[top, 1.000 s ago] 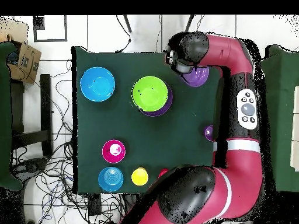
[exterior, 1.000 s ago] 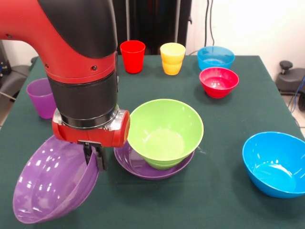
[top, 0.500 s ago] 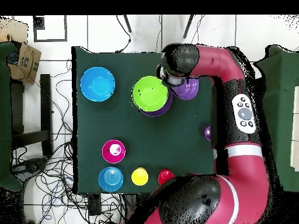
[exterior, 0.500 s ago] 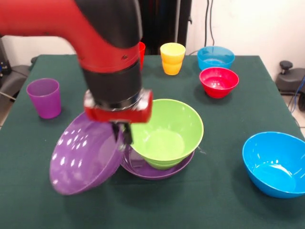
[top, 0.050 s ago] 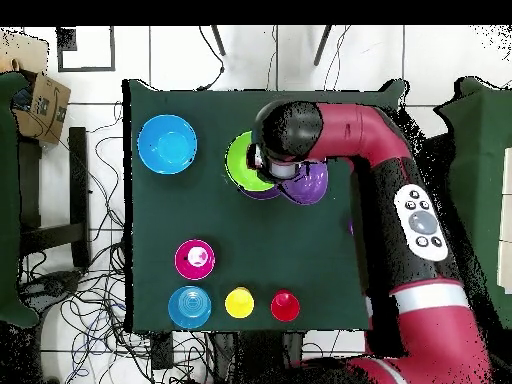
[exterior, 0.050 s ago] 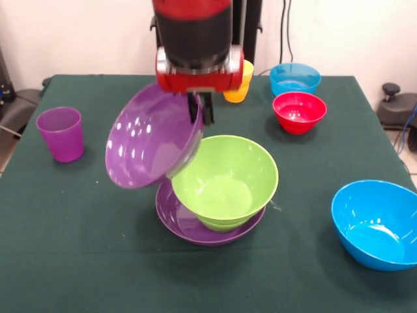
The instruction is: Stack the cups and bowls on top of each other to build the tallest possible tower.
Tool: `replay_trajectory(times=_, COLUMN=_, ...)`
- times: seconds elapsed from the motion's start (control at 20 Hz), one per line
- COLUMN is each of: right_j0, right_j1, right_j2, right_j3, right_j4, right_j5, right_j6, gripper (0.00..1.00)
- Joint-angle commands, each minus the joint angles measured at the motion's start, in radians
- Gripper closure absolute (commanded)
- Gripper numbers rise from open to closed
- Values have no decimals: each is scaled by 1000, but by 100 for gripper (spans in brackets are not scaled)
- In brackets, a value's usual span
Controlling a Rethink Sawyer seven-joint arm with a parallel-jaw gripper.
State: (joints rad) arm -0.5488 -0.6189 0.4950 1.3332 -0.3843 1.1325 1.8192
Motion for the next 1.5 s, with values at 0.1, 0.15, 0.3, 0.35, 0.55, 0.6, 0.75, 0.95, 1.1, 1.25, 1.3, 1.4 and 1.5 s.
replay_trajectory(times=0.1, right_j0=-13, right_j1=-153, right_j2=-40, right_j3=95, right_j4=48, right_j5=94, right_j6=2, gripper=100)
replay_trajectory(times=0.15, right_j0=-11, right_j1=-144, right_j2=-40, right_j3=82, right_j4=47, right_j5=95, right_j6=0, gripper=100)
replay_trajectory(times=0.3, right_j0=-15, right_j1=-148, right_j2=-42, right_j3=82, right_j4=53, right_j5=98, right_j6=-3, gripper=100)
replay_trajectory(times=0.35, right_j0=-10, right_j1=-138, right_j2=-43, right_j3=61, right_j4=51, right_j5=113, right_j6=-5, gripper=100)
replay_trajectory(times=0.55, right_j0=18, right_j1=-91, right_j2=-52, right_j3=40, right_j4=41, right_j5=81, right_j6=31, gripper=100)
replay_trajectory(times=0.6, right_j0=27, right_j1=-79, right_j2=-57, right_j3=60, right_j4=39, right_j5=36, right_j6=55, gripper=100)
replay_trajectory(times=0.75, right_j0=55, right_j1=-45, right_j2=-71, right_j3=90, right_j4=30, right_j5=-72, right_j6=124, gripper=100)
replay_trajectory(times=0.95, right_j0=71, right_j1=-45, right_j2=-90, right_j3=114, right_j4=30, right_j5=-148, right_j6=177, gripper=100)
replay_trajectory(times=1.1, right_j0=103, right_j1=-13, right_j2=-112, right_j3=149, right_j4=13, right_j5=-252, right_j6=233, gripper=100)
replay_trajectory(times=1.25, right_j0=135, right_j1=4, right_j2=-145, right_j3=169, right_j4=10, right_j5=-315, right_j6=258, gripper=100)
replay_trajectory(times=1.3, right_j0=144, right_j1=6, right_j2=-154, right_j3=176, right_j4=9, right_j5=-331, right_j6=264, gripper=100)
replay_trajectory(times=1.4, right_j0=160, right_j1=10, right_j2=-177, right_j3=192, right_j4=11, right_j5=-365, right_j6=269, gripper=100)
replay_trajectory(times=1.5, right_j0=174, right_j1=19, right_j2=-198, right_j3=199, right_j4=9, right_j5=-396, right_j6=269, gripper=100)
